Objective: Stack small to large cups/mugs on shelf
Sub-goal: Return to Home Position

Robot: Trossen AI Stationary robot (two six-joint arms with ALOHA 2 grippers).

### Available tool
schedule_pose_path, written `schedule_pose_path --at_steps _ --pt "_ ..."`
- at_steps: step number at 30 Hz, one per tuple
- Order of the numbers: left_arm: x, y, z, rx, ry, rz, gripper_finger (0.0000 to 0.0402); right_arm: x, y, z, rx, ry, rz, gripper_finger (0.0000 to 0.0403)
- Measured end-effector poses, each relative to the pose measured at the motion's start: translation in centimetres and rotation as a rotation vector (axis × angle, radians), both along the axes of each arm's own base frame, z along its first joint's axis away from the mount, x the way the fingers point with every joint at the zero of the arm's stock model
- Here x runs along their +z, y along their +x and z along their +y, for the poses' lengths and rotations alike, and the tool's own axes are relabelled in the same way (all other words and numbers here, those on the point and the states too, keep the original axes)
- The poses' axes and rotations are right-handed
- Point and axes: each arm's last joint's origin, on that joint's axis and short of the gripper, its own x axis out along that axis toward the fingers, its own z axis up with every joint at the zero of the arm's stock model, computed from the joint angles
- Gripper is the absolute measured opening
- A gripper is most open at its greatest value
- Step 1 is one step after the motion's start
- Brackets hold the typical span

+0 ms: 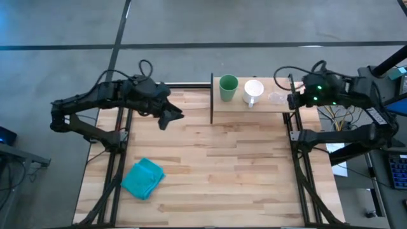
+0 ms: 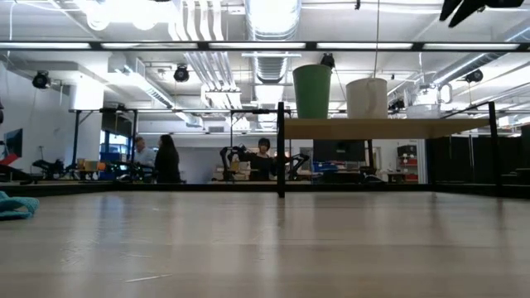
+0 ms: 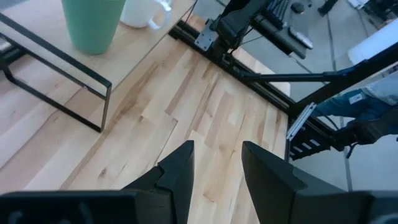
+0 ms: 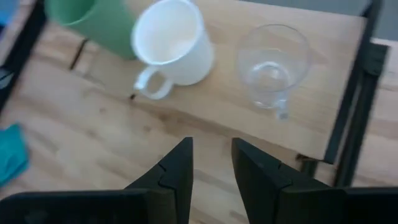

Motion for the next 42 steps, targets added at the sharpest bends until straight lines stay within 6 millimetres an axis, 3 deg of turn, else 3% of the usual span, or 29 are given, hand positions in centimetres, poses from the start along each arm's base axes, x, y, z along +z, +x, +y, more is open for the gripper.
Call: schedule_pose_path --at_steps 9,15,22,28,34,42 --pt "2.3 -5.9 -0.6 -0.049 0.108 -0.111 0.0121 0.7 -1.1 2.3 0.382 -0.162 -0.127 0.0105" --pt "2.8 -8.5 -0.9 -0.075 0.177 -0.168 0.0121 0.8 -1.2 3.1 0.629 -0.356 -0.220 0.0105" --pt "2.2 -10.0 -1.1 -0.127 0.323 -0.241 0.0121 -1.9 -2.0 3.5 0.716 -0.461 -0.358 0.0105" --pt "-0.4 -10.4 -1.0 -0.096 0.368 -0.315 0.0121 -5.9 -2.8 3.8 0.756 -0.482 -0.558 0.0105" --pt "-3.5 -11.8 -1.2 -0.060 0.360 -0.466 0.0121 -8.1 -2.9 4.1 0.825 -0.536 -0.800 0.0105" --pt "-9.0 -13.3 -1.3 -0.033 0.322 -0.573 0.0121 -11.7 -2.0 4.2 0.821 -0.494 -0.817 0.0105"
